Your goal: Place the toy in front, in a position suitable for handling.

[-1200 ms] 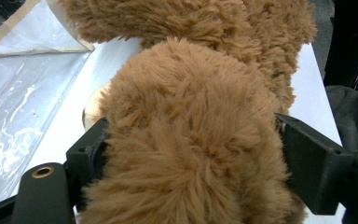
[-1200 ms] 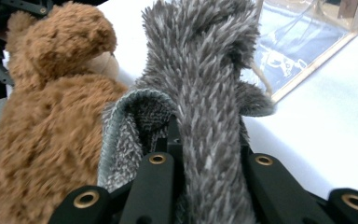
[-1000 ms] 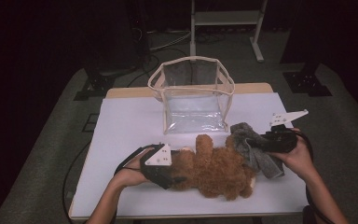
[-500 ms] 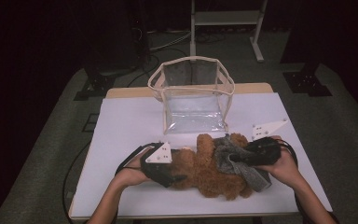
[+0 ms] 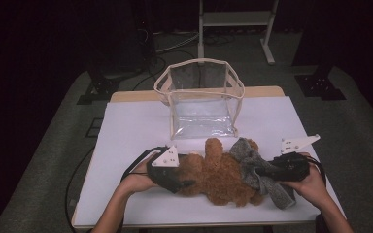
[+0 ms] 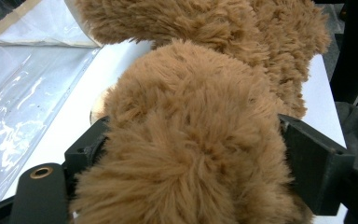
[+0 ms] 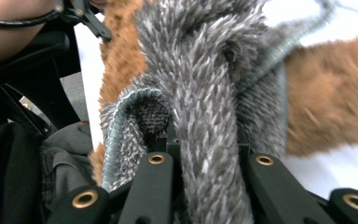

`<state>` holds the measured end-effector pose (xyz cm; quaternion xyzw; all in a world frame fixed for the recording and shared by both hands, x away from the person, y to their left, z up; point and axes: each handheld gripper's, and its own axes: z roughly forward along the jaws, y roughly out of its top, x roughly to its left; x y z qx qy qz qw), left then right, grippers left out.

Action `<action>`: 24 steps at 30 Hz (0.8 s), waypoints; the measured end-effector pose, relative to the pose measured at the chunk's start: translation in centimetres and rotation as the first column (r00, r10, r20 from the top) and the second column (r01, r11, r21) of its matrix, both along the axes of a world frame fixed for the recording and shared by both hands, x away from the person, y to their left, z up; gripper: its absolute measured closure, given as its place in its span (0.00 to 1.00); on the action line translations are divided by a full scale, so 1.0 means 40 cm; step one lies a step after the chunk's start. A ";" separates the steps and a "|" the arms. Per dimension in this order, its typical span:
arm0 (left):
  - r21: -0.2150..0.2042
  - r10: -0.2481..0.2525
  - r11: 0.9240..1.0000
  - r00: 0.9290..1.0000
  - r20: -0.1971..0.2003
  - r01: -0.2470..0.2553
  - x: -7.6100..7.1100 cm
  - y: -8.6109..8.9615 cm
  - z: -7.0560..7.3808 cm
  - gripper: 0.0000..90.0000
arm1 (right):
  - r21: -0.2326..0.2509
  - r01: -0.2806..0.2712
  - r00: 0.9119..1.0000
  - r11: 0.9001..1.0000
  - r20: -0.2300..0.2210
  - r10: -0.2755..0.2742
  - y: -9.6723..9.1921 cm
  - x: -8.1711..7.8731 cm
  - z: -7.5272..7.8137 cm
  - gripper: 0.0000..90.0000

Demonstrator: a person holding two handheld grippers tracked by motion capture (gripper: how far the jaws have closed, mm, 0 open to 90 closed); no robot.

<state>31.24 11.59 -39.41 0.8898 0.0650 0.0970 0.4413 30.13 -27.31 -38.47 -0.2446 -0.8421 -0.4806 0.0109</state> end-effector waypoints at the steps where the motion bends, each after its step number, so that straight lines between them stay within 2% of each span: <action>1: -0.002 0.001 1.000 1.000 -0.001 -0.001 0.000 0.000 0.000 0.22 | 0.000 -0.013 1.000 1.000 0.007 0.013 0.014 0.002 0.008 0.86; 6: -0.001 0.003 1.000 1.000 0.003 -0.003 0.000 0.006 -0.002 0.21 | -0.004 -0.062 0.998 0.998 0.027 0.062 0.064 0.013 0.018 0.86; 12: 0.007 0.008 1.000 1.000 0.000 -0.008 0.001 0.007 0.005 0.22 | -0.004 -0.022 1.000 1.000 0.017 0.022 0.030 0.003 0.011 0.86; 14: 0.005 0.019 1.000 1.000 -0.007 -0.019 0.001 0.001 0.006 0.23 | -0.014 -0.019 0.999 1.000 0.029 0.019 0.030 -0.004 0.016 0.86; 19: -0.005 0.040 0.999 0.999 -0.017 -0.040 0.004 -0.004 0.006 0.24 | -0.035 -0.065 0.996 0.997 0.062 0.067 0.093 0.006 0.033 0.86; 22: -0.019 0.054 0.998 0.998 -0.019 -0.055 0.008 -0.002 0.004 0.24 | -0.028 -0.113 0.991 0.993 0.072 0.115 0.144 0.016 0.040 0.86; 24: -0.008 0.070 0.998 0.997 -0.014 -0.070 0.010 0.000 0.006 0.24 | -0.023 -0.145 0.987 0.989 0.071 0.146 0.170 0.015 0.039 0.86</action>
